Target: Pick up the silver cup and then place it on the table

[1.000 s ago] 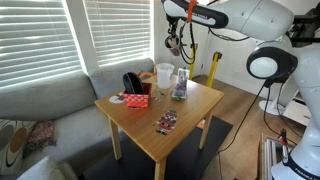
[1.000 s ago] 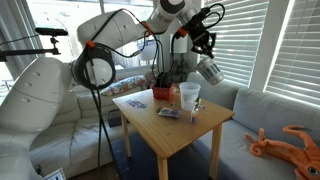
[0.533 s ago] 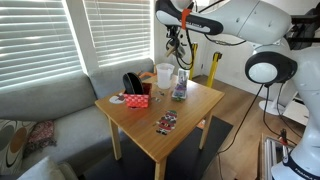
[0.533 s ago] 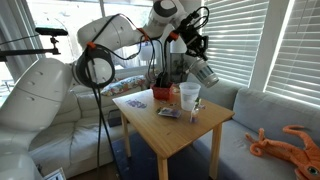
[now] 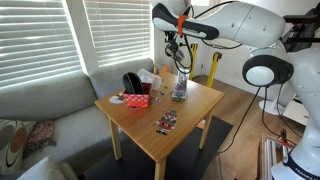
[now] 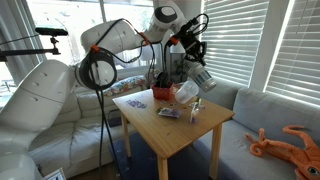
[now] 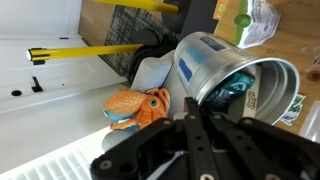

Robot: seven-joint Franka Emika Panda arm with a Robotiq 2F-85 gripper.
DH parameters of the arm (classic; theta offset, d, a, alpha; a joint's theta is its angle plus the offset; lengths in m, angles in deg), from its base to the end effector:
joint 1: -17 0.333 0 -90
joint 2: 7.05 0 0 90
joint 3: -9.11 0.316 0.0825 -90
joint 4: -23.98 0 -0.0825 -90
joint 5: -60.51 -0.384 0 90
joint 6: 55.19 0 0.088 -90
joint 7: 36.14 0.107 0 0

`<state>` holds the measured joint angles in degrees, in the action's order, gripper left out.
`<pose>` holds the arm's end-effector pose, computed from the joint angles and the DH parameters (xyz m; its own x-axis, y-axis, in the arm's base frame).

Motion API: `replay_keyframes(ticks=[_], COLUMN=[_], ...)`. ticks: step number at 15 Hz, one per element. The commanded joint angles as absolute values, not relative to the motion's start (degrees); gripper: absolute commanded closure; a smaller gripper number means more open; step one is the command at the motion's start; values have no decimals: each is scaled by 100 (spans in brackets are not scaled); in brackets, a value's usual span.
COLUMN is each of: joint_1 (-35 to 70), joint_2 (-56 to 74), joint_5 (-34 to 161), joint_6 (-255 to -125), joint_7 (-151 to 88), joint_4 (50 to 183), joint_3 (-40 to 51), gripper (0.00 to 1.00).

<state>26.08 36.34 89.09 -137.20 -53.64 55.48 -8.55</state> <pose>0.7150 -0.0445 0.6271 0.9909 0.1322 -0.0237 0.1153 -0.7469 0.6548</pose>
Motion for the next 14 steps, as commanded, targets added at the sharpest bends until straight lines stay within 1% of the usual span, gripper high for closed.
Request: replay_keyframes(ticks=[1, 10, 14], joint_1=[2666, 2393, 2076], joint_2=[3656, 3661, 3574], joint_5=[9016, 8457, 7795], joint_6=[-13728, -15543, -15557], joint_7=[-5620, -6270, -5879], joint_4=[5527, 5540, 5625], joint_3=[-883, -264, 39], gripper=[99, 99, 99])
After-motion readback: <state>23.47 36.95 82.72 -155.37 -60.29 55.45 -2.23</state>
